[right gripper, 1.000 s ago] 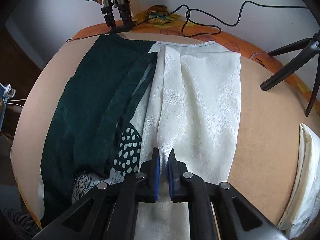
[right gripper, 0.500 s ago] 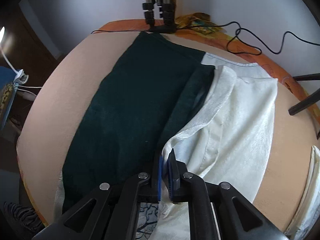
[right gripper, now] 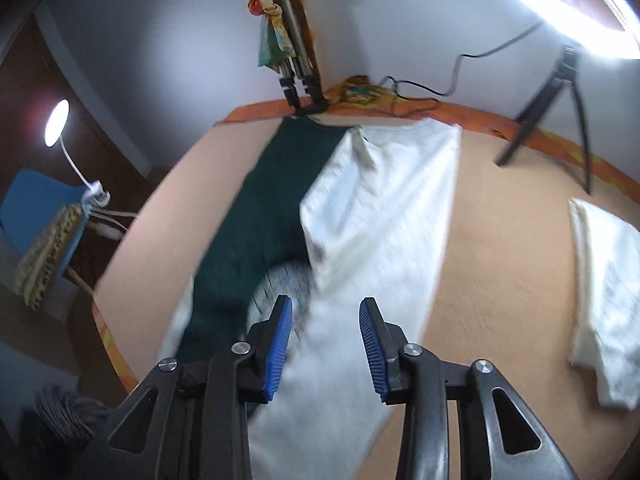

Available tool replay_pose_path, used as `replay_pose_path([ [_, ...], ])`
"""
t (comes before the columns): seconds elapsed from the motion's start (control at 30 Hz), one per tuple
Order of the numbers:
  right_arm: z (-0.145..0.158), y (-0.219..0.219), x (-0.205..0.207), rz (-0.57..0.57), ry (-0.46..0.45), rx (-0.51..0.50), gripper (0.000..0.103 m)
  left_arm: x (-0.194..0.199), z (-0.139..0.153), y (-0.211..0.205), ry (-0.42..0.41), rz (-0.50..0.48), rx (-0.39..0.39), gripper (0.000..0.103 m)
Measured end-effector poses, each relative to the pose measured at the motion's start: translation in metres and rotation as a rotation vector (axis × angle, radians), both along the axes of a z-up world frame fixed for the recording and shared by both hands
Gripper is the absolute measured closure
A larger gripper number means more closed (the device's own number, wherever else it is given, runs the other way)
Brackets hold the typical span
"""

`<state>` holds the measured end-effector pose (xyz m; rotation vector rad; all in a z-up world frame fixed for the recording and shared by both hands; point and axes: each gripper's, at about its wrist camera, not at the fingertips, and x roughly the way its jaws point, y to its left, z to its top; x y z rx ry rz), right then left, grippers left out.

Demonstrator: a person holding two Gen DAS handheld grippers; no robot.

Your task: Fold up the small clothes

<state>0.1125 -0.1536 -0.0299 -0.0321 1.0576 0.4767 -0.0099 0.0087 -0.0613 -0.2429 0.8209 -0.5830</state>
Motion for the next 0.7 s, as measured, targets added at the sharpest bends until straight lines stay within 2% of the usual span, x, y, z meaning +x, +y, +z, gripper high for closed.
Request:
replay_pose_path([
  [0.1, -0.014, -0.011, -0.042, 0.012, 0.029, -0.037, 0.065, 0.010, -0.003, 0.016, 0.034, 0.027, 0.035, 0.069],
  [0.3, -0.056, -0.031, -0.106, 0.025, 0.113, -0.054, 0.065, 0.021, -0.023, 0.036, 0.141, 0.055, 0.029, 0.068],
  [0.43, -0.072, -0.036, -0.123, 0.018, 0.145, -0.013, 0.064, 0.023, -0.034, 0.039, 0.195, 0.066, 0.022, 0.068],
  [0.57, -0.070, -0.033, -0.132, 0.035, 0.116, -0.024, 0.066, 0.019, -0.039, 0.039, 0.204, 0.089, 0.076, 0.068],
  [0.7, -0.073, -0.023, -0.141, 0.062, 0.096, -0.029, 0.066, 0.012, -0.050, 0.046, 0.248, 0.112, 0.071, 0.068],
])
